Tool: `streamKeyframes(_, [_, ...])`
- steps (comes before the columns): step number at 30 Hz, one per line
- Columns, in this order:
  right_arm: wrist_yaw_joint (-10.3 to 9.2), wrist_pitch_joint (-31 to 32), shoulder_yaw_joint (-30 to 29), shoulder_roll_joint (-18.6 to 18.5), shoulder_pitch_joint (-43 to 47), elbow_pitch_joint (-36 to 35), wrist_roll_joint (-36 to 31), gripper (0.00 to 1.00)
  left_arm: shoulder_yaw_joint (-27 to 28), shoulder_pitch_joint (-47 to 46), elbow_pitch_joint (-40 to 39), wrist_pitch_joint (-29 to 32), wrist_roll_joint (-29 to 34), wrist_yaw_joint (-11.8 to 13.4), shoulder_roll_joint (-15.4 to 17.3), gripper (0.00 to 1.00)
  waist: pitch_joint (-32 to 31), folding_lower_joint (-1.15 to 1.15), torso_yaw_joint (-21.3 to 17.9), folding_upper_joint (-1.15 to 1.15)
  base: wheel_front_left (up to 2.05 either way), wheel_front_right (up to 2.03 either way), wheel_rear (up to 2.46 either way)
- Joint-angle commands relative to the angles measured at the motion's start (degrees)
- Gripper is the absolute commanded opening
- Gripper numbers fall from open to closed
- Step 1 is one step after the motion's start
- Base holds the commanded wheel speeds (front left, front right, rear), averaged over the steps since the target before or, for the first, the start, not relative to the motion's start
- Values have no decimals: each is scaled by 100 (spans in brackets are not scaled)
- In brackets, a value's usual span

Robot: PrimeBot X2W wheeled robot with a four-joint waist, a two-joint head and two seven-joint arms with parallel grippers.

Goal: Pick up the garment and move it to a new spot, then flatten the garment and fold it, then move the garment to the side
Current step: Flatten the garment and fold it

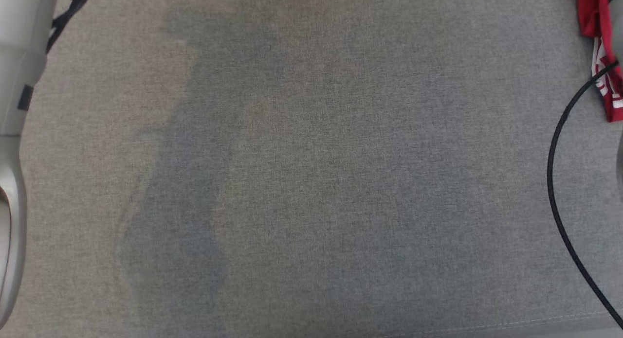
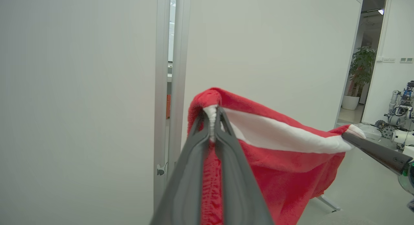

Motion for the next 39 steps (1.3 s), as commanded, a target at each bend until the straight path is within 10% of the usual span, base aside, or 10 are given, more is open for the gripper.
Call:
streamKeyframes(1, [-6,-81,17,15,-166,132,-59,0,-19,-159,84,-76,-112,-11,8,0,246,-1,-76,0,0,0,0])
streamKeyframes(12, [-6,-464,504,26,277,363,310,0,-687,334,-125,-315,-738,-12,198,0,338,-1,-110,0,0,0,0])
streamKeyframes(28, [-7,-976,1503,-1056,4322,-1743,1210,0,-365,4276,-2010,-410,-29,320,595,0,-660,-1,-200,0,0,0,0])
streamKeyframes(39, [-7,-904,915,-1332,6911,-2819,1321,0,-273,7052,-3165,-406,647,676,296,0,-1319,-1,-129,0,0,0,0])
